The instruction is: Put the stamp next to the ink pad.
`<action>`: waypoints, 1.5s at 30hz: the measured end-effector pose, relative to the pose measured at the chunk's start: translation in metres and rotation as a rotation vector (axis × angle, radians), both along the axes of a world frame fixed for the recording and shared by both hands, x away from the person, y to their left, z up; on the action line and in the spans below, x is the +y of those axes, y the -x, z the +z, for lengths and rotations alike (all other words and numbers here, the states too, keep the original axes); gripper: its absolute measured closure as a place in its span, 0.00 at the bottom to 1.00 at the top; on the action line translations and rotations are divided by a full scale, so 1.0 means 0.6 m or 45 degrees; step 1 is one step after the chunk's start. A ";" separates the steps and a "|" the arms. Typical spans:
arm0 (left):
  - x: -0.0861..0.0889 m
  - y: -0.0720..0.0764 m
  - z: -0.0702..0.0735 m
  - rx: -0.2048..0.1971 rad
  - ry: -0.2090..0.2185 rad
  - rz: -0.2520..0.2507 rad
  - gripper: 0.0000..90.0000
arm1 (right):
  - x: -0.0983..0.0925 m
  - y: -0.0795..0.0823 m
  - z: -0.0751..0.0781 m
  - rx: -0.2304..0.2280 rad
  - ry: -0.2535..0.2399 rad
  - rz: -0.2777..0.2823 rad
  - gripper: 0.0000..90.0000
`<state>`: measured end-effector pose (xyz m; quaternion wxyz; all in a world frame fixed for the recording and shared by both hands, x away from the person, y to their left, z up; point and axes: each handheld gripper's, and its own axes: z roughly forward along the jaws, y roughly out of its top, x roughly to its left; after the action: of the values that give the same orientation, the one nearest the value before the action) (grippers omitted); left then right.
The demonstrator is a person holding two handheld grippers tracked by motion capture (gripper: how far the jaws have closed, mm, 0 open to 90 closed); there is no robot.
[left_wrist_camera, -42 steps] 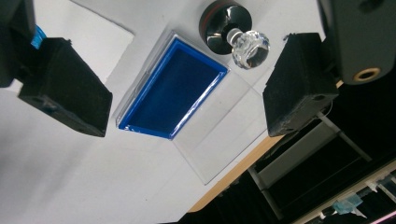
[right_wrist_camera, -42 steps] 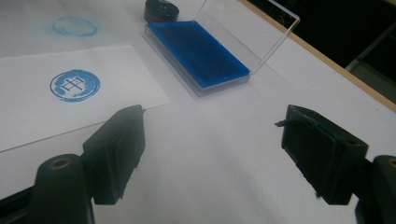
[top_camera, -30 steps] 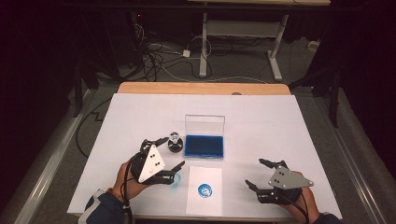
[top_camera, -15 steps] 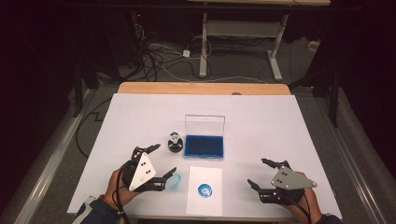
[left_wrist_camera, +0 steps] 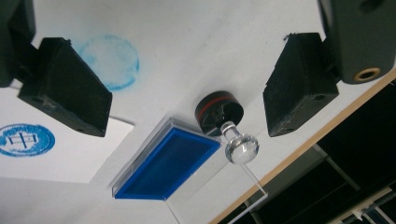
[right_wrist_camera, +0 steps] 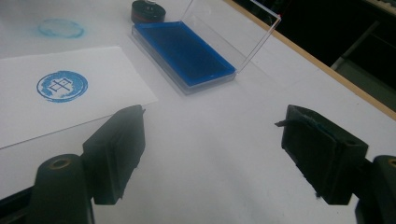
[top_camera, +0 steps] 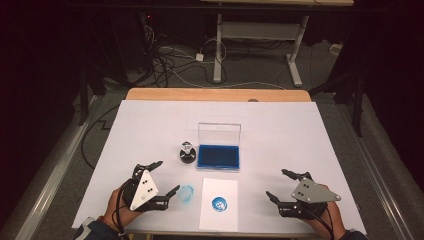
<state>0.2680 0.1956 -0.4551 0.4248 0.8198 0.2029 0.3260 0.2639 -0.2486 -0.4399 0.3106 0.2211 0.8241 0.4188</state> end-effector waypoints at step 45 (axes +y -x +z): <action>0.057 0.008 -0.052 0.144 -0.002 0.117 0.16 | -0.035 0.014 -0.017 -0.030 -0.018 -0.110 0.19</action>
<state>0.2631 0.2296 -0.4861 0.3967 0.8271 0.2637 0.2983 0.2554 -0.2697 -0.4501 0.3366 0.2537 0.8072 0.4133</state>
